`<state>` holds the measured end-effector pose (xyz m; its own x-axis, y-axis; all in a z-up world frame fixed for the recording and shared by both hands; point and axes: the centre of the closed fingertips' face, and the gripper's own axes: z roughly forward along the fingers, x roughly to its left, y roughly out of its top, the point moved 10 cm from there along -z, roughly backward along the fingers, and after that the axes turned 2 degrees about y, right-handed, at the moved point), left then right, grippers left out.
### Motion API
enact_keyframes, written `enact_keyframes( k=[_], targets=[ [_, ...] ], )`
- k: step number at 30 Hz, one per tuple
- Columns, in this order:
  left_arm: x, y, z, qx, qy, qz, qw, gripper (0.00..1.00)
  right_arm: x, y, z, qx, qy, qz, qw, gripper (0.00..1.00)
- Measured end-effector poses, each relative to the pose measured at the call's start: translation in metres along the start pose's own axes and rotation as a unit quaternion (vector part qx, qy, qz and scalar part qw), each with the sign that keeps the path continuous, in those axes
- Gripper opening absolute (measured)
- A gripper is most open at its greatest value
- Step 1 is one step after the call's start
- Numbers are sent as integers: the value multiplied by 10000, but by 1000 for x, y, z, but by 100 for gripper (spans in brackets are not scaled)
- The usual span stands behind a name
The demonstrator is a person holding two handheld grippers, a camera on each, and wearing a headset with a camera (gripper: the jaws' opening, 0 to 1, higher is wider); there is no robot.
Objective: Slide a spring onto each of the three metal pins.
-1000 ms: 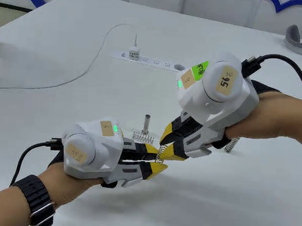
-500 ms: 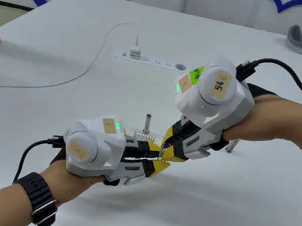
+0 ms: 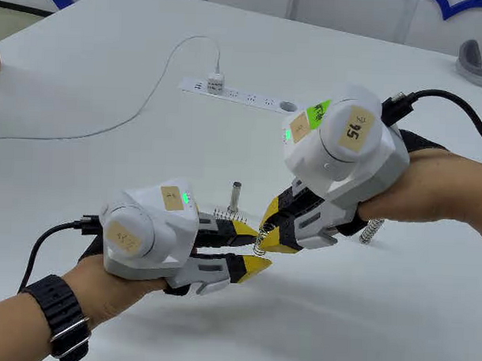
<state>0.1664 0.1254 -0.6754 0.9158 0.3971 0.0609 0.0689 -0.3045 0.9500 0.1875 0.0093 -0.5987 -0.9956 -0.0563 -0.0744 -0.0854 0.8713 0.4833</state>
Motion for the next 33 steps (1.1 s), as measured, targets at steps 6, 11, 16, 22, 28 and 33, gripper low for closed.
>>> enact_keyframes(
  k=[6,11,16,22,28,33],
  targets=[
    [4,-3,-6,13,109,-123,9999,26,-4,-5,-6,21,-91,107,9999,12],
    [9,-4,-13,12,242,-254,9994,32,-9,-11,-12,15,-182,229,9996,12],
    [14,-7,-19,9,389,-388,9985,37,-13,-16,-18,3,-281,340,9990,12],
    [17,-11,-23,31,517,-465,9976,41,-18,-23,-26,-7,-409,456,9981,12],
    [22,-14,-28,60,657,-540,9964,45,-26,-32,-37,3,-603,618,9963,12],
    [23,-16,-30,105,723,-578,9956,49,-37,-40,-43,19,-822,783,9935,12]
  ],
)
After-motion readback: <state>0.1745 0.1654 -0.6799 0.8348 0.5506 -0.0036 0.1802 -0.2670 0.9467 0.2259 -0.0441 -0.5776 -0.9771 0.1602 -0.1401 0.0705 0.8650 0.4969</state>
